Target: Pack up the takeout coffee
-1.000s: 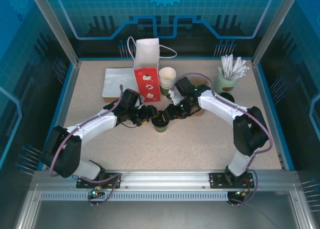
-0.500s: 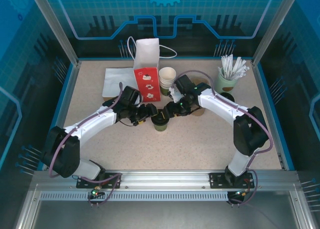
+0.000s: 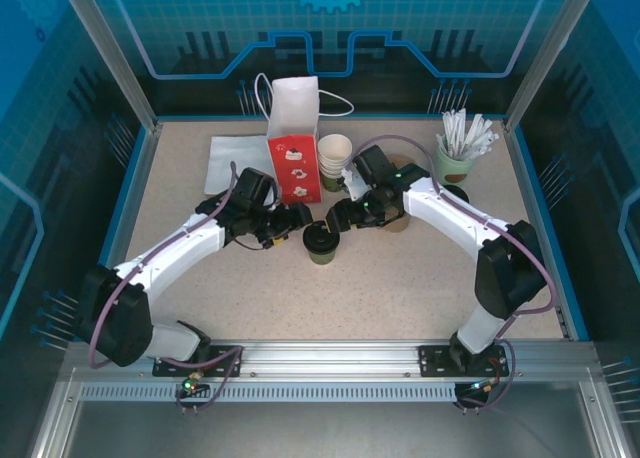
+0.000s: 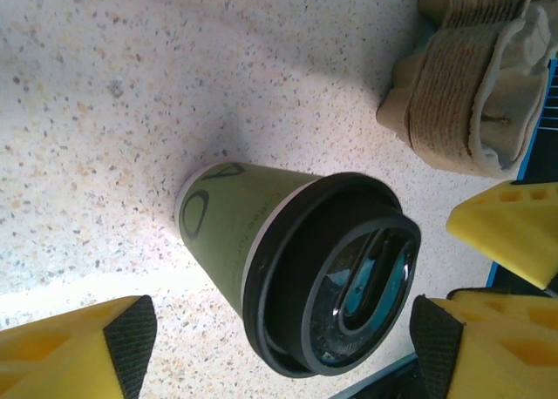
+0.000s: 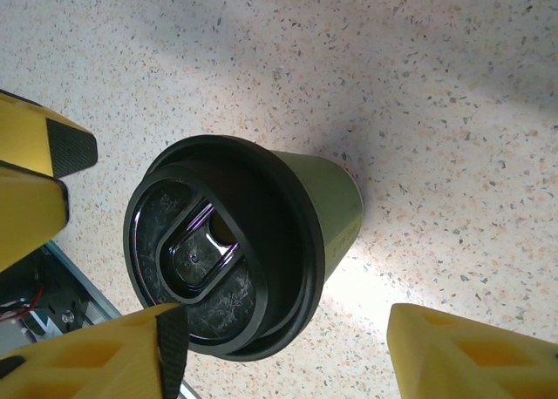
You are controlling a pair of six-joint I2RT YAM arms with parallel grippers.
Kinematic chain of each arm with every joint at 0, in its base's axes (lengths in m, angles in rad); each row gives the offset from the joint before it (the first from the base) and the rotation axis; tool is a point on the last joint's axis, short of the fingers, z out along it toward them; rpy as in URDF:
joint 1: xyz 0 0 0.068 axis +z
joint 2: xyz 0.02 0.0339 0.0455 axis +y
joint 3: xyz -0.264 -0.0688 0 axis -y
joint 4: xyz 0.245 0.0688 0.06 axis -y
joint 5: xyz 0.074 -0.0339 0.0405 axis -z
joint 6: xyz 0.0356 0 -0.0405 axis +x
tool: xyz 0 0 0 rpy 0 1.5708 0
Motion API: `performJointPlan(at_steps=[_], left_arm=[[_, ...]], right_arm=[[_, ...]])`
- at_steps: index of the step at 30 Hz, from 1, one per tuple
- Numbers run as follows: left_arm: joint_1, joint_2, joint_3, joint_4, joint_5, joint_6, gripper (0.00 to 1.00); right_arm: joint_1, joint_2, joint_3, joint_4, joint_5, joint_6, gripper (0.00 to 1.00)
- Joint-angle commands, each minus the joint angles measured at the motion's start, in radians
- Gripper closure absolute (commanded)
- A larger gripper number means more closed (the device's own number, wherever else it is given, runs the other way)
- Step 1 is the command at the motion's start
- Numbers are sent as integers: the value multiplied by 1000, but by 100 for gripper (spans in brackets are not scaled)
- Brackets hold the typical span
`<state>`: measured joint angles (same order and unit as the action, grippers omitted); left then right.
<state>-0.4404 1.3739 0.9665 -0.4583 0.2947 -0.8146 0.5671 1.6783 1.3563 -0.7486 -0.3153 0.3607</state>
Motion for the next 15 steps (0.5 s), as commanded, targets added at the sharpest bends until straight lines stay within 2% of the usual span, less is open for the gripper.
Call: performJointPlan(at_steps=[1,5,15], left_arm=[[8,-1,-45,24,53,-20,22],[6,13,-69,52,67,-30,25],[6,45,-81,59,77,-14,29]], right_arm=[[1,12,25,-25,6,4,41],[3,38,29,-29,2,1,46],[13,70,27,-35,3,-3,50]])
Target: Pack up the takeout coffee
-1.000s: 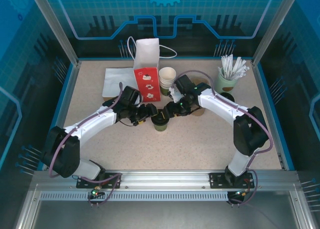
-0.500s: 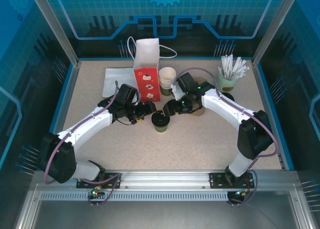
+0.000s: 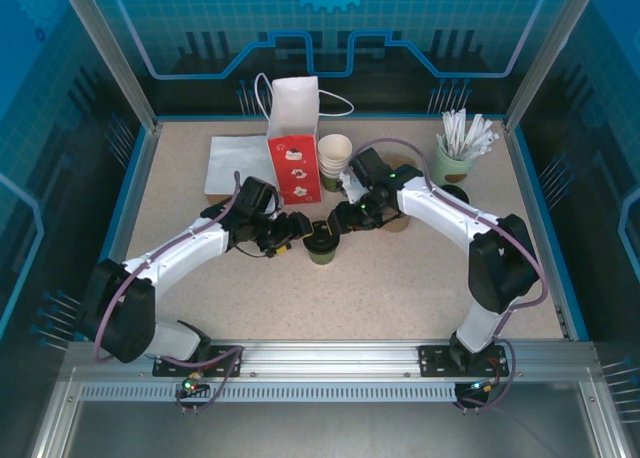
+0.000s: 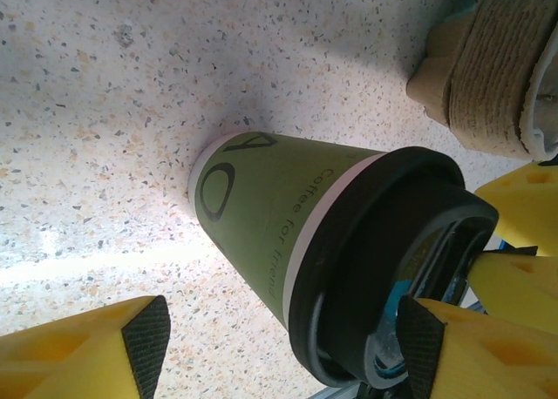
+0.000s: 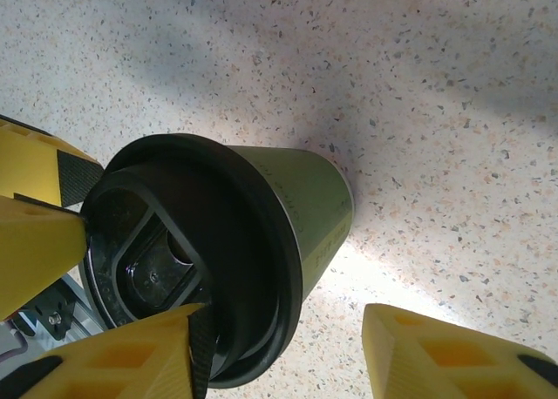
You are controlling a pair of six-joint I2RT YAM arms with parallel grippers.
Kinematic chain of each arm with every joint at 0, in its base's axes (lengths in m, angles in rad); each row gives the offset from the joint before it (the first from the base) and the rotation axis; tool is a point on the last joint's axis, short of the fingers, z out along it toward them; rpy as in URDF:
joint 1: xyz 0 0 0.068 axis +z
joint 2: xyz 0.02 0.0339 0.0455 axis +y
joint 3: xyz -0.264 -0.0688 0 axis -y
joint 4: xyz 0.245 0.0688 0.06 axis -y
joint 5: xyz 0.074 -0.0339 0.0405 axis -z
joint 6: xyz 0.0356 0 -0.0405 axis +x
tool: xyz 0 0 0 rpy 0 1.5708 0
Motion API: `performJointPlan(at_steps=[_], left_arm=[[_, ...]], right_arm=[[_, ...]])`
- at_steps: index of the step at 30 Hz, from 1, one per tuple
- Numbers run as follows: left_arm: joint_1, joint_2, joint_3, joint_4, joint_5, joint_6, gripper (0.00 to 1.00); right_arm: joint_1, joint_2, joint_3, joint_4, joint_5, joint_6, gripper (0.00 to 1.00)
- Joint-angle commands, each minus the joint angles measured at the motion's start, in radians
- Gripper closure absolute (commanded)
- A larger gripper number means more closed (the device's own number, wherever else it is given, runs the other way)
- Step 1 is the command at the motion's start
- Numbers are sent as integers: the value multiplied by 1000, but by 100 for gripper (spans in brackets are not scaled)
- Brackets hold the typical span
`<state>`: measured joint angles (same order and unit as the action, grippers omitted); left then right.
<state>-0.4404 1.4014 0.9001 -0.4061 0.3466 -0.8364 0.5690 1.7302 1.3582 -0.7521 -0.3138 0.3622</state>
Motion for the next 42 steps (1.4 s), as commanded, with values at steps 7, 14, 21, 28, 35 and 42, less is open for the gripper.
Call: performJointPlan(at_steps=[7,14,21,28,35,42], left_arm=[[6,30,-46,-11,-5,20,35],[3,31,-91,-17,-24,17,39],[2,36,-116,-17,-37,17,41],[2,25,-100,-23,-34,17,41],[3,-27,-26,-30,-28,10,34],[18,-86,94,-107,-76,41,20]], right_arm=[[18,59,41,-94,41,-28,53],[20,91,19,-139,56,-44,54],[19,116,2,-180,97,-63,54],[20,127,24,-207,137,-75,54],[20,67,81,-155,137,-78,46],[23,-18,128,-130,156,-87,27]])
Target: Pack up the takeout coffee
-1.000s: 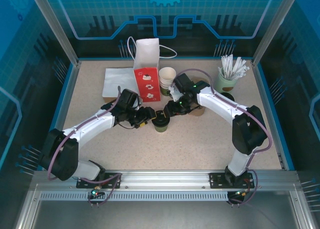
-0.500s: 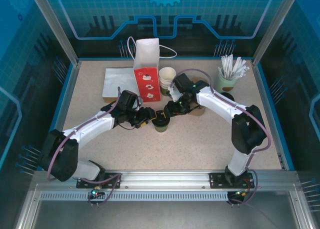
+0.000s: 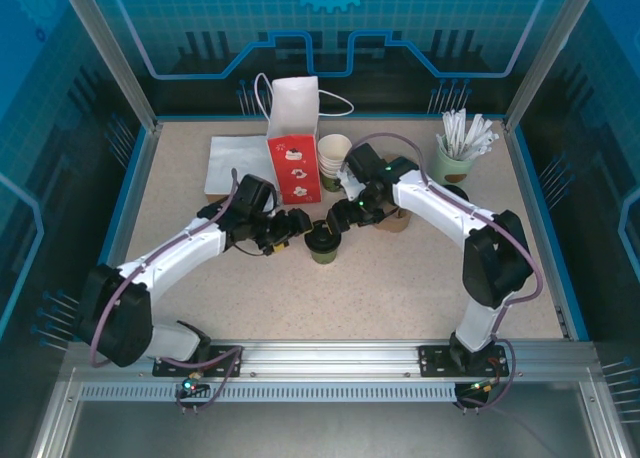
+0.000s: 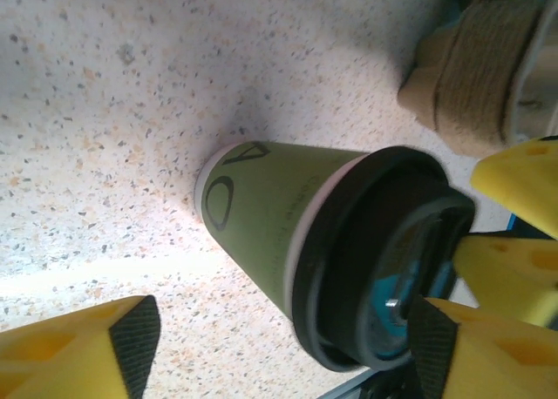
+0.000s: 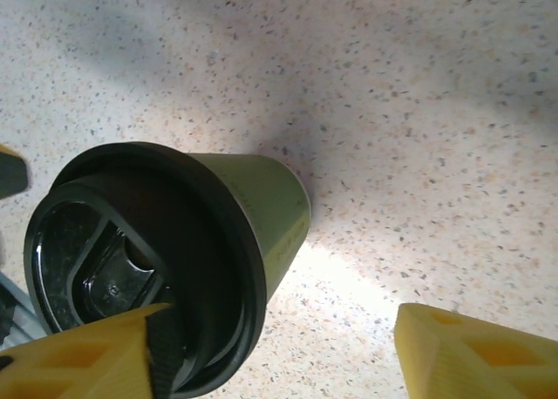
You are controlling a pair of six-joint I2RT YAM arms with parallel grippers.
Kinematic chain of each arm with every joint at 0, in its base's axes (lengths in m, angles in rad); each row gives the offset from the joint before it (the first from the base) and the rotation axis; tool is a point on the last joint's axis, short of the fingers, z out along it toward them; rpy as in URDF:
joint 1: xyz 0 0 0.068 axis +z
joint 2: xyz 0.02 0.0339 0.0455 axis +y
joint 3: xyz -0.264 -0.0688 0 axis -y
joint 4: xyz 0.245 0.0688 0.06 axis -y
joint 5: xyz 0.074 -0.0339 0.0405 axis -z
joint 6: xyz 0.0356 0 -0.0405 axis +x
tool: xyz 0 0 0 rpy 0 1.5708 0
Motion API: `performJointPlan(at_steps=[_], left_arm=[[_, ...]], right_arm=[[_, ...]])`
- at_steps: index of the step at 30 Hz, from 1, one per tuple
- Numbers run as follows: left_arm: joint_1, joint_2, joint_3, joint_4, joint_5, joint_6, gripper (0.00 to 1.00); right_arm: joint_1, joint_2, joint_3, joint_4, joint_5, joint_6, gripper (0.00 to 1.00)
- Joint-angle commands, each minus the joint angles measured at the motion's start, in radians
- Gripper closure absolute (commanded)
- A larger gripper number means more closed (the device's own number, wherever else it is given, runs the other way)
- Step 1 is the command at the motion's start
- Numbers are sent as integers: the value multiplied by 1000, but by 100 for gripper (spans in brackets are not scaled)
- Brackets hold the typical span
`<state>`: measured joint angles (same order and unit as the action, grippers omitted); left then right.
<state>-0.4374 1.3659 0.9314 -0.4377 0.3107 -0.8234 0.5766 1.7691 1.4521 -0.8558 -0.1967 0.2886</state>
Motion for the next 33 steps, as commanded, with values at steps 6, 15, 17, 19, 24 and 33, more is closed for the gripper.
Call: performJointPlan(at_steps=[6,15,17,19,24,33], left_arm=[[44,-137,61,-134,-93,38,16],[89,-271,-31,-166,-134,28,11],[97,-287,-48,-164,-132,26,10],[101,-300,-65,-165,-130,26,10],[108,-315,-87,-170,-129,24,9],[111,-315,-97,-161,-121,24,9]], right_arm=[[52,-118,19,-42,78,-20,0],[166,-63,80,-153,210,-51,0],[188,-32,109,-172,226,-64,0],[206,-2,144,-185,234,-76,0],[238,65,215,-216,247,-105,0],[251,142,284,-256,256,-129,0]])
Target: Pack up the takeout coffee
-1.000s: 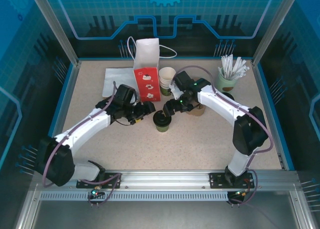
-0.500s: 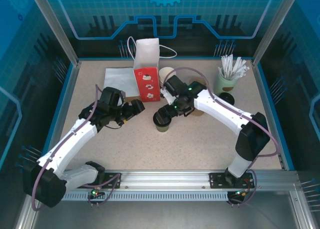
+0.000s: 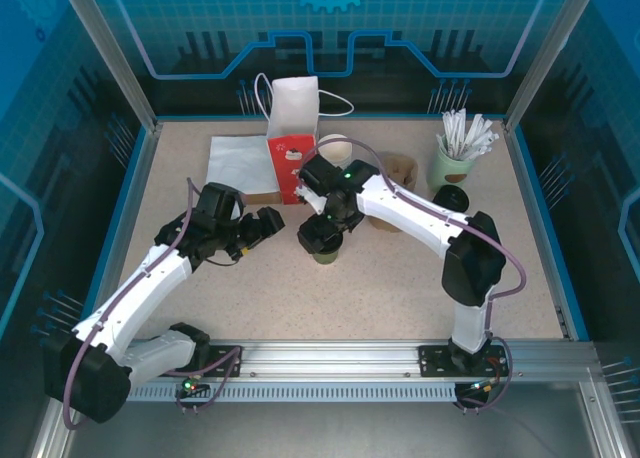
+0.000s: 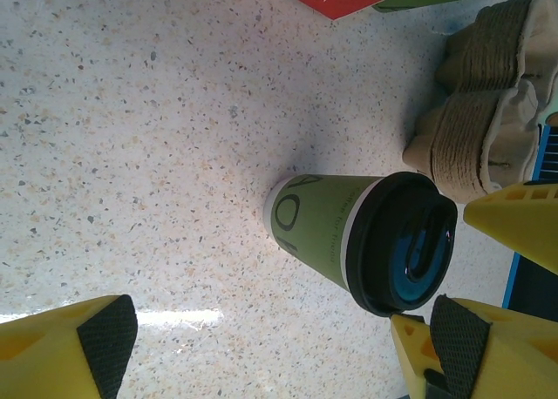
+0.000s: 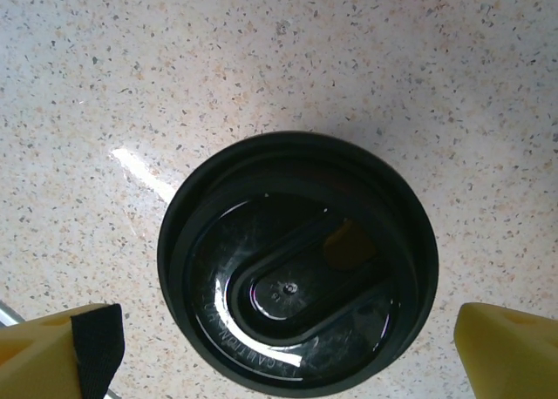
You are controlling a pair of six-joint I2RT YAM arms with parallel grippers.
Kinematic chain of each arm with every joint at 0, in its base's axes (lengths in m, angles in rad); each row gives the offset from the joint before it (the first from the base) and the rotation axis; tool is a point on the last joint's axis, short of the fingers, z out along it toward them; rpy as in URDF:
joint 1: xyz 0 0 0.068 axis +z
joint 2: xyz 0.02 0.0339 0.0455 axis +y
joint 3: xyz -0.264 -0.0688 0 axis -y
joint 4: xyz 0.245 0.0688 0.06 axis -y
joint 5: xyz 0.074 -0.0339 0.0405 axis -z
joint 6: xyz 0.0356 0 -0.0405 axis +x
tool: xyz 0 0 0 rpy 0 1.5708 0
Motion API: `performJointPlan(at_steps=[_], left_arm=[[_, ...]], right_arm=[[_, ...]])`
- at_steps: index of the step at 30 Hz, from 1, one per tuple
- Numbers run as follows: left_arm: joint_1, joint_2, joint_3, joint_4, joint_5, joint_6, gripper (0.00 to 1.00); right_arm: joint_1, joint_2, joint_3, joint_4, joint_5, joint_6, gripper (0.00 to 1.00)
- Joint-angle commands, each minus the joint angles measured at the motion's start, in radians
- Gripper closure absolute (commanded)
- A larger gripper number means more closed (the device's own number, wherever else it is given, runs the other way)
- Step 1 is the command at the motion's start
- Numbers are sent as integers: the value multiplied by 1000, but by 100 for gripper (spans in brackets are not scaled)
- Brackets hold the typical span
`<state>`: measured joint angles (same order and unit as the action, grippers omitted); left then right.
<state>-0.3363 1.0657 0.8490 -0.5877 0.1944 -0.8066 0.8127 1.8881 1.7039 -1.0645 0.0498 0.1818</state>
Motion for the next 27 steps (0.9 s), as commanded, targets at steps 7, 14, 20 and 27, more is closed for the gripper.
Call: performJointPlan(at_steps=[7,14,20,27], left_arm=[[11,-15,-18,-11,-4,7,9],[11,-13,-20,-6,-3,7,9],[11,-6,-21,-5,-3,9,9],[13,-7,-15,-15,-1,15,9]], right_arm=[[18,50,37,-51,16,-34,0],[20,74,53,-63,43,-50,0],[20,93,69,-63,50,-65,0],[23,126,94,-65,43,-71,0]])
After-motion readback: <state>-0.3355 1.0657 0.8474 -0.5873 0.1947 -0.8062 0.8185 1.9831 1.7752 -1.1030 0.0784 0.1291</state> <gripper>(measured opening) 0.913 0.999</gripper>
